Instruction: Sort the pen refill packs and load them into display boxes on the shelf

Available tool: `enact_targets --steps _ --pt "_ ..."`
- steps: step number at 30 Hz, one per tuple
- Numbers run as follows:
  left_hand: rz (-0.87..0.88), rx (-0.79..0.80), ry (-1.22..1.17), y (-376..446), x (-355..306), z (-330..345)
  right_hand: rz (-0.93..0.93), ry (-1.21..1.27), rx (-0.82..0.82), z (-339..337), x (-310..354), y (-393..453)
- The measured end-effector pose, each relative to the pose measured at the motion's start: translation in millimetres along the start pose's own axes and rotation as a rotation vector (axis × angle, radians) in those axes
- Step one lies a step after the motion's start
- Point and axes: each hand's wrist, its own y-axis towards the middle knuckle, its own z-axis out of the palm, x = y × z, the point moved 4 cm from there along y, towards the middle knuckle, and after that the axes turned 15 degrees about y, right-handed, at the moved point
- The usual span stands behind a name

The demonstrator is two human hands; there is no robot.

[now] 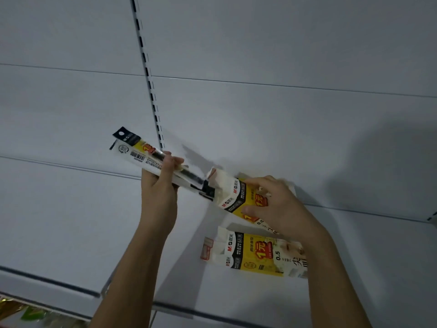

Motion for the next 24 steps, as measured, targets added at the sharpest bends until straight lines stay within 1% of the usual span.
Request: enact_targets --steps 3,7,9,12,16,18,21,24 --pt "0.046 0.087 -0.048 -5.7 -11.7 5.9 -0.014 0.126 0.016 -6.9 9.3 -6.7" --pt "0.05 0.11 -0.077 -12.8 -19.8 14.3 -0.004 0.178 0.019 -7.3 10.0 -11.5" --pt "0.056 0.15 -0.024 -16.3 -19.2 18.8 -0.009 0.2 0.016 -7.0 9.1 -12.7" --pt "0.065 0.206 0.138 -24.4 -14.5 26.9 -0.012 0.21 0.016 -6.1 8.3 -13.7" --pt "0.095 0.143 0.374 -31.9 -9.6 32.4 -0.037 0.222 0.026 -1.7 8.4 -14.3" --pt "0.1 0.16 0.432 -34.7 -7.9 35.6 -0.045 0.226 0.031 0.5 10.0 -14.7" --pt "0.089 0.208 0.433 -35.0 -6.1 36.5 -0.046 0.238 0.012 -0.7 10.3 -15.6" --pt "0.068 0.167 0.352 -32.2 -10.1 28.7 -0.031 0.24 -0.008 -3.5 8.8 -16.2"
